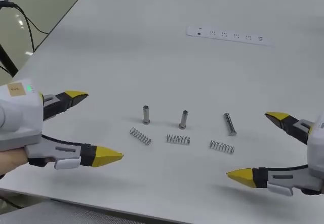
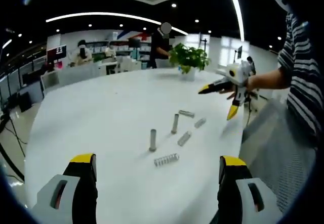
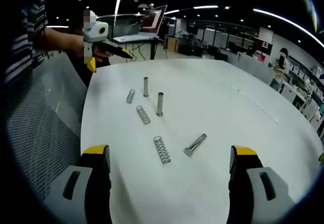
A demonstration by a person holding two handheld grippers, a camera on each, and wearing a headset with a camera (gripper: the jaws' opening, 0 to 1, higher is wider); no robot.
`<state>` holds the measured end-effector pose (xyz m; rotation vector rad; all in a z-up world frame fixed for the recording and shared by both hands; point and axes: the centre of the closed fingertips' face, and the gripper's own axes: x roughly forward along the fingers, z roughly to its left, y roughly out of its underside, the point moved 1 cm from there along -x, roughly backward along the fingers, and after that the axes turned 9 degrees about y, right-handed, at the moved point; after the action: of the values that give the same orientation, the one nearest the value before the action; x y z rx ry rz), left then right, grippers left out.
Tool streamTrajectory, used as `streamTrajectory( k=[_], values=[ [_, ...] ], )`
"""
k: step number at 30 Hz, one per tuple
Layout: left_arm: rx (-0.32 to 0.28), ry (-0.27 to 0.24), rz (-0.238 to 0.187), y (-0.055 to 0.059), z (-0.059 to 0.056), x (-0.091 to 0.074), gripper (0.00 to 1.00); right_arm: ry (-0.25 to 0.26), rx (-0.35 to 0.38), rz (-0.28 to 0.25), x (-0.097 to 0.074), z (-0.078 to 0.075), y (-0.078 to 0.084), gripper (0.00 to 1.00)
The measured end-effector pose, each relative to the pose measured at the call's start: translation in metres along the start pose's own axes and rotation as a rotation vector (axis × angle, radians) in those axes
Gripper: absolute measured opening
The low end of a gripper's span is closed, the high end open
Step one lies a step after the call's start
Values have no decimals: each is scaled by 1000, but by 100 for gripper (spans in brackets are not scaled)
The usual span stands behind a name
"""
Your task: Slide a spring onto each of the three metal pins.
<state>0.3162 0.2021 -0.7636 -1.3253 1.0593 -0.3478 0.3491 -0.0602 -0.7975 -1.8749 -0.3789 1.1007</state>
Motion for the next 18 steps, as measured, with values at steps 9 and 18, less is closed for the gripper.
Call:
streamTrajectory(
  k=[9,18],
  values=[
    [-4,4,8,2,0,1,98,-7,-3,3,1,2,0,98],
    [0,3,4,0,3,0,98,-14,-3,6,0,3,-1,97]
  ],
)
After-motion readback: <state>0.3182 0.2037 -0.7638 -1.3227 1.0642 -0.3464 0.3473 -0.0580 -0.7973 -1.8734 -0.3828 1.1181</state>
